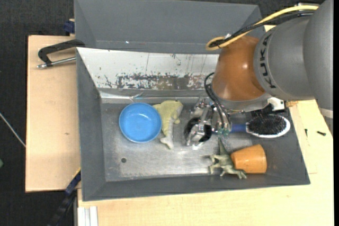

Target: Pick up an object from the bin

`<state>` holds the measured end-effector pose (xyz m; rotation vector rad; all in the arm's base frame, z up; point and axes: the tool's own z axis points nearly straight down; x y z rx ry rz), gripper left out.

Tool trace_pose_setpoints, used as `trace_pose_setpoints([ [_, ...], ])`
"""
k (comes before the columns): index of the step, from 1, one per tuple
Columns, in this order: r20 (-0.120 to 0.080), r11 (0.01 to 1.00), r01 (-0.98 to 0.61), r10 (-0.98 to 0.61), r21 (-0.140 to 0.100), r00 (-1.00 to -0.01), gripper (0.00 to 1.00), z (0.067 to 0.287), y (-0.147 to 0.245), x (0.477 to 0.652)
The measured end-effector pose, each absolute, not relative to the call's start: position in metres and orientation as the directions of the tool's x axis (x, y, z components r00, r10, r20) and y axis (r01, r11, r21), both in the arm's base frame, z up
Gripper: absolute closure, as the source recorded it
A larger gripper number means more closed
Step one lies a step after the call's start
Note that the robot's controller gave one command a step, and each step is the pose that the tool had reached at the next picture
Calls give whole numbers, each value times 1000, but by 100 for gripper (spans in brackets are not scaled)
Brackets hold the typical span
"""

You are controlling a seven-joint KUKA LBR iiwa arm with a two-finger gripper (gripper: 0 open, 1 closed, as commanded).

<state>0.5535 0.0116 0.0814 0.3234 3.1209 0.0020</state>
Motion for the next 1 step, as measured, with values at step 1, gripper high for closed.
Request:
trace_pose_setpoints([
  [1,-14,980,198,198,4,-980,100,210,15,570],
])
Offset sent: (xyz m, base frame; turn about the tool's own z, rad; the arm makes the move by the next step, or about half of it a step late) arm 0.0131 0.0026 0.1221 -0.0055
